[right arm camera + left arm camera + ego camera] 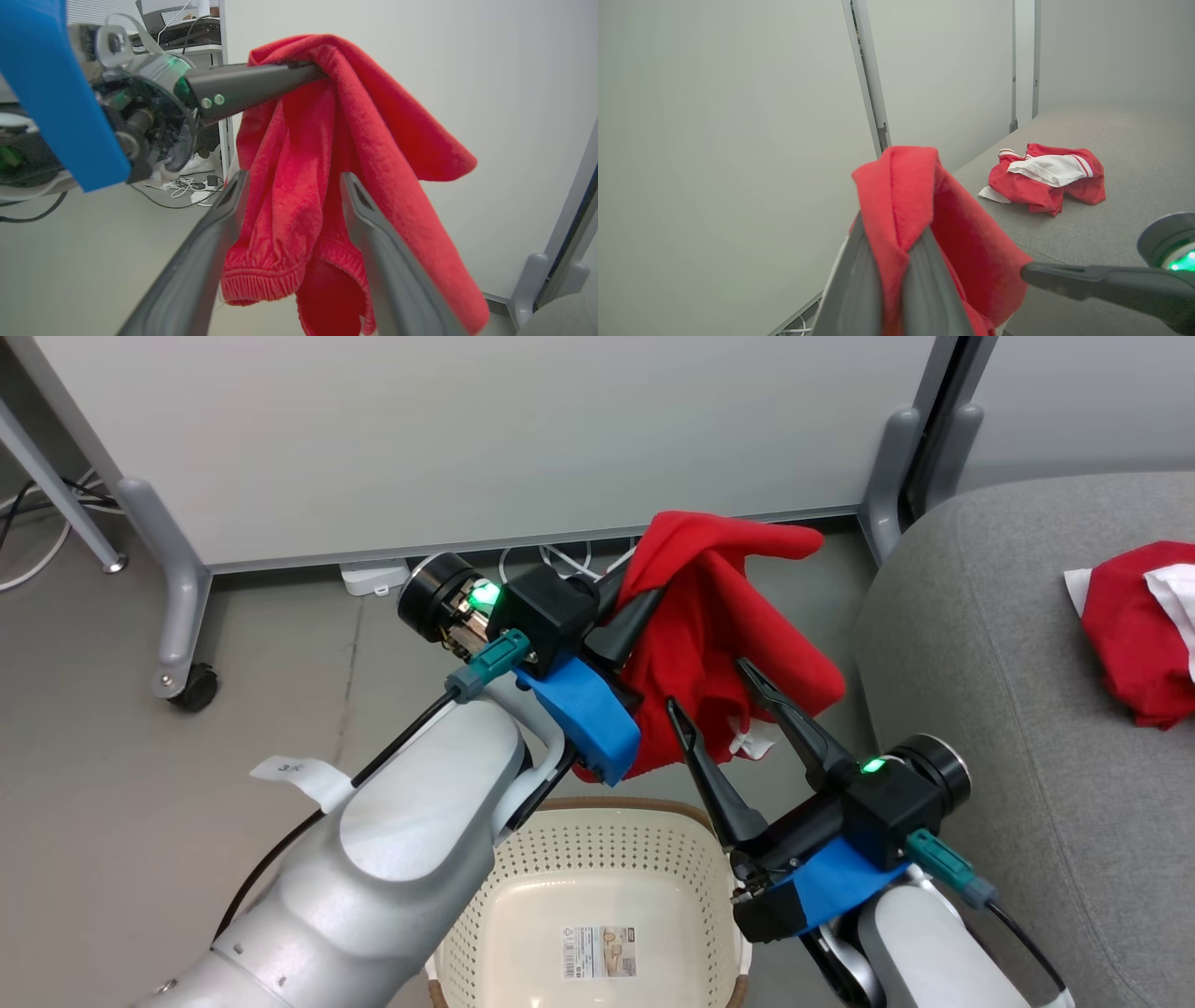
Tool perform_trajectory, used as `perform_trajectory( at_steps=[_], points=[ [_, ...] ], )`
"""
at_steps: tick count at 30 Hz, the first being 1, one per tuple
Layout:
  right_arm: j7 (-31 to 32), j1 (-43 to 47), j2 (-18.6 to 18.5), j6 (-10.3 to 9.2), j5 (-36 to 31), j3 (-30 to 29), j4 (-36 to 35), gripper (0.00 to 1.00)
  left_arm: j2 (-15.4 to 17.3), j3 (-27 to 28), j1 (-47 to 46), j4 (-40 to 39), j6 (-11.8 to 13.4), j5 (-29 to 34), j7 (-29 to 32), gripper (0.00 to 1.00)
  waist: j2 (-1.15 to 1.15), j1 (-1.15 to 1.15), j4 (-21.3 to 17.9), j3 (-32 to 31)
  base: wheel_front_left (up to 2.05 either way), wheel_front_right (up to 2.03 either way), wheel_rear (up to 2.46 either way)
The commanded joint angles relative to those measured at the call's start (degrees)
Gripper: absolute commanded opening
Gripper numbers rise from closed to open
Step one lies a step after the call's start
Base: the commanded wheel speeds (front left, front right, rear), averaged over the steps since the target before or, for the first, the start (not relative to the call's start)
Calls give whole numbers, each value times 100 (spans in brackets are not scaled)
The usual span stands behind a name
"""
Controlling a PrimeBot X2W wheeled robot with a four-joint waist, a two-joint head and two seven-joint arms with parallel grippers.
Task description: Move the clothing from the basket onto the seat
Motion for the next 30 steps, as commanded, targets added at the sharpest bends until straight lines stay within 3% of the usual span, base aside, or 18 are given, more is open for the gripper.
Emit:
perform_trajectory(
  at_steps=[1, 14, 19, 30],
  points=[
    [-19, -132, -8, 2, 6, 45, 142, 100, -5, -5, -87, -21, -33, 16, -23, 0, 0, 0, 28, 26, 0, 0, 0],
    [-19, -940, -8, 1, 667, 374, 1182, 100, -170, -225, -278, -65, -38, -24, -76, 0, 0, 0, 250, 235, 0, 0, 0],
    [-19, -1136, -9, 2, 1049, 485, 1377, 100, -220, -302, -303, -62, -39, -29, -110, 0, 0, 0, 293, 278, 0, 0, 0],
    [-19, -1245, -8, 2, 1245, 425, 1478, 100, -268, -368, -383, -36, -41, -72, -135, 0, 0, 0, 321, 314, 0, 0, 0]
  ],
)
